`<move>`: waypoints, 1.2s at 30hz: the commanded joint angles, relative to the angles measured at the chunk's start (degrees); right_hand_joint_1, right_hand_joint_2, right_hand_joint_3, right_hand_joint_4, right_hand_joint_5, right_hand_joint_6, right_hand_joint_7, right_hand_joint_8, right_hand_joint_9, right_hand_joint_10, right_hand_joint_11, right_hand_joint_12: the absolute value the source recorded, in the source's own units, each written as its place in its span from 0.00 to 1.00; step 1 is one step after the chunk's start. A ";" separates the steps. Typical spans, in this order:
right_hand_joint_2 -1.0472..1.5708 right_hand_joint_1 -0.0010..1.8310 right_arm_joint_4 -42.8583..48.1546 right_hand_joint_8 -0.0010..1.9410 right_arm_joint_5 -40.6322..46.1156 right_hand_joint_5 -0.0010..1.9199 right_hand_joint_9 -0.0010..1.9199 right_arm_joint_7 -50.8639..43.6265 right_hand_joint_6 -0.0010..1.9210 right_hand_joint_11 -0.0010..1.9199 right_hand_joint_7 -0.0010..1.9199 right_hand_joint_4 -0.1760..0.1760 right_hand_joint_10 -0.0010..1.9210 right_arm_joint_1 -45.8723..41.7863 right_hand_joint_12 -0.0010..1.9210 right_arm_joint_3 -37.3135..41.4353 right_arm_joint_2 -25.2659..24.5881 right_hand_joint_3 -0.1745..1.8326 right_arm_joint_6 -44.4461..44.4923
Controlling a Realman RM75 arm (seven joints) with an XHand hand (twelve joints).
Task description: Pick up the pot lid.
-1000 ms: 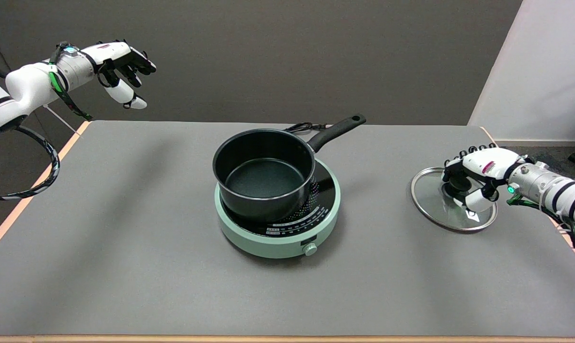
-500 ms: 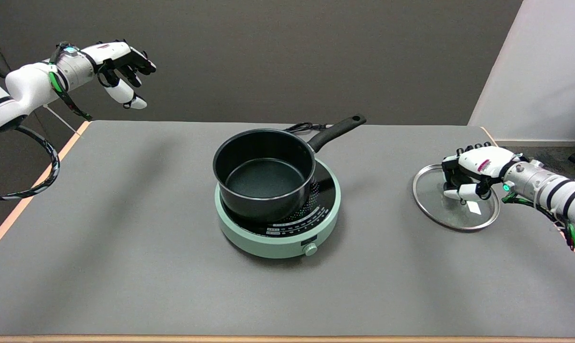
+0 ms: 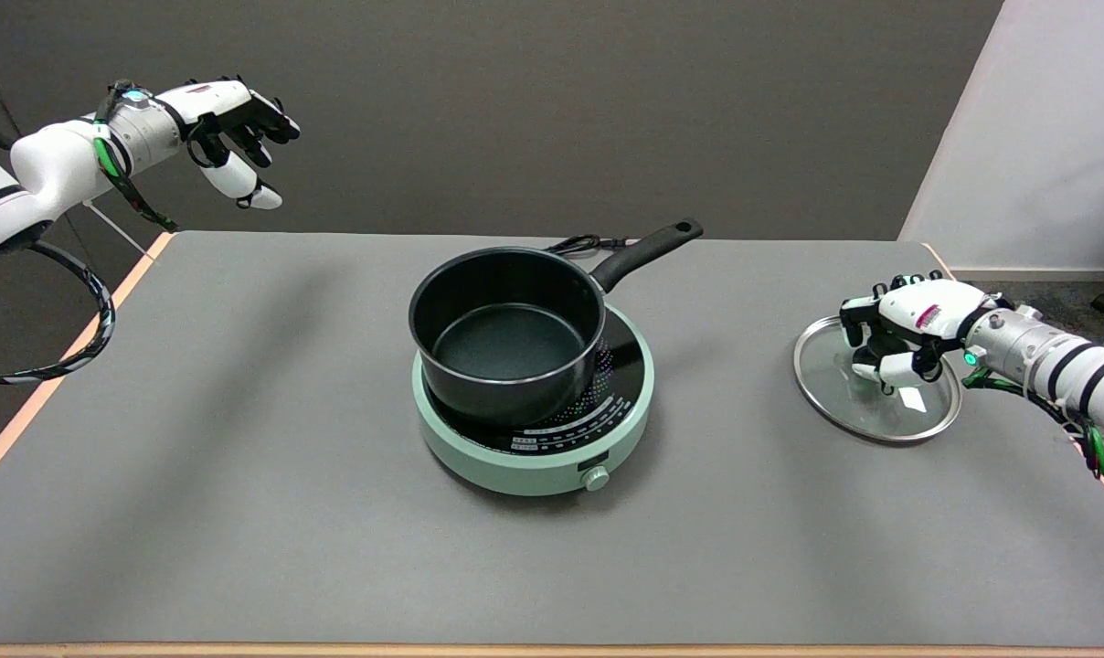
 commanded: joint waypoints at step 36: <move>0.68 0.54 -1.28 0.26 -0.39 0.36 0.42 0.00 0.45 0.00 0.45 0.89 0.38 0.73 0.87 0.04 0.23 0.51 -0.85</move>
